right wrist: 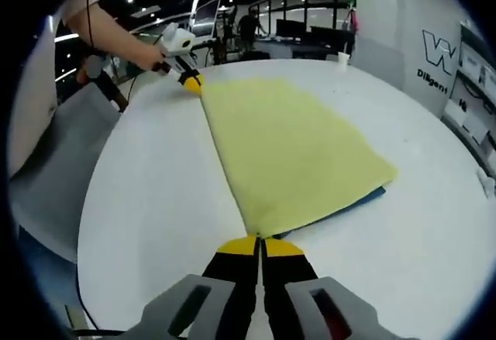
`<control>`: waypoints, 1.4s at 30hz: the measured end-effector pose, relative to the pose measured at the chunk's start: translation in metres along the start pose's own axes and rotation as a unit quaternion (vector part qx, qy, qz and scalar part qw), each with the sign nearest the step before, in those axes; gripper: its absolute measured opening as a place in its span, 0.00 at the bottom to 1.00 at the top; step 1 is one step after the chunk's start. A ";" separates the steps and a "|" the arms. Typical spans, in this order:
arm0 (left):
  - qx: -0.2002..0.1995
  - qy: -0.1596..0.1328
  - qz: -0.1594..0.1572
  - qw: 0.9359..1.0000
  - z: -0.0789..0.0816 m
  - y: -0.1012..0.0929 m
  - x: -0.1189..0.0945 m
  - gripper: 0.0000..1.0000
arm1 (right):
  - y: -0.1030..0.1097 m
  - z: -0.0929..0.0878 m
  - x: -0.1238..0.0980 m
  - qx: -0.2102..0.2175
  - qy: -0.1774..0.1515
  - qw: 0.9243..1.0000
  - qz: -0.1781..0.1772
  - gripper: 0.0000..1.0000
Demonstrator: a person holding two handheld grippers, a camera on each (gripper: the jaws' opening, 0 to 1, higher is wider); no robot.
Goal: Fold the garment on the visible template until the final outline fits inside the template.
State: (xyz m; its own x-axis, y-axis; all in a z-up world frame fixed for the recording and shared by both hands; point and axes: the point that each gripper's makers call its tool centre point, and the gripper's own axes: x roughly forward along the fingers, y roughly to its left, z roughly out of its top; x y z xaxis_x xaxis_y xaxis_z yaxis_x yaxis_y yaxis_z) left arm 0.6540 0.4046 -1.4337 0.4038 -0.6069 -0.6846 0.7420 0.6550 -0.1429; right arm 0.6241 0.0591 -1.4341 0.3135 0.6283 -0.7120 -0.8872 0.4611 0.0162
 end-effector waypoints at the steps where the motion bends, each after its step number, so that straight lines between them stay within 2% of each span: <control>1: 0.000 0.000 0.000 1.000 0.000 0.000 0.000 0.00 | 0.000 0.000 0.000 -0.001 0.000 1.000 0.001 0.00; 8: 0.003 0.006 -0.005 1.000 -0.002 0.003 -0.004 0.00 | -0.003 -0.005 -0.011 -0.022 0.010 1.000 0.013 0.00; 16: 0.001 0.014 -0.011 1.000 -0.009 -0.005 -0.003 0.00 | 0.009 -0.007 -0.007 -0.007 0.002 1.000 0.021 0.00; 19: -0.009 0.022 -0.012 1.000 -0.017 -0.005 -0.002 0.00 | 0.017 -0.010 -0.003 -0.001 0.003 1.000 0.029 0.00; 20: -0.013 0.039 -0.008 0.999 -0.024 -0.004 -0.002 0.00 | 0.018 -0.011 -0.003 0.005 0.007 1.000 0.028 0.00; 21: -0.011 0.033 -0.008 0.999 -0.023 -0.004 -0.003 0.01 | 0.019 -0.009 -0.004 0.006 0.003 1.000 0.028 0.00; 23: -0.012 0.030 0.002 0.999 -0.021 -0.002 -0.006 0.07 | 0.016 -0.005 -0.006 0.027 0.000 0.999 0.020 0.00; 24: -0.016 0.022 0.008 1.000 -0.017 0.000 -0.009 0.09 | 0.013 -0.003 -0.007 0.051 -0.003 0.999 0.011 0.01; 28: -0.016 -0.003 0.029 0.999 -0.002 0.009 -0.017 0.14 | 0.008 0.010 -0.014 0.040 -0.017 0.999 0.001 0.07; 32: -0.010 -0.029 0.042 0.999 0.015 0.012 -0.019 0.13 | 0.005 0.029 -0.014 0.037 -0.038 0.999 -0.007 0.06; 35: -0.005 -0.048 0.035 0.998 0.031 0.007 -0.016 0.09 | 0.003 0.041 -0.008 0.025 -0.045 0.999 -0.011 0.02; 37: 0.008 -0.061 0.022 0.998 0.043 -0.002 -0.010 0.07 | 0.005 0.050 -0.001 0.021 -0.051 0.998 -0.010 0.01; 39: 0.020 -0.074 -0.008 0.997 0.056 -0.017 0.001 0.08 | 0.008 0.058 0.010 0.011 -0.055 0.998 -0.003 0.00; 42: 0.049 -0.065 -0.043 0.996 0.063 -0.036 0.017 0.08 | 0.014 0.067 0.025 0.003 -0.059 0.998 0.007 0.00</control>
State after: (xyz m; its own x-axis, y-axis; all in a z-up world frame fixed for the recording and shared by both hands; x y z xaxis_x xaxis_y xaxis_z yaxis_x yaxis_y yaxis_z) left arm 0.6680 0.3421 -1.3956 0.3969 -0.7166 -0.5735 0.8232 0.5543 -0.1230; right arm 0.6420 0.1238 -1.4047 0.3387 0.7047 -0.6234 -0.8903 0.4544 0.0301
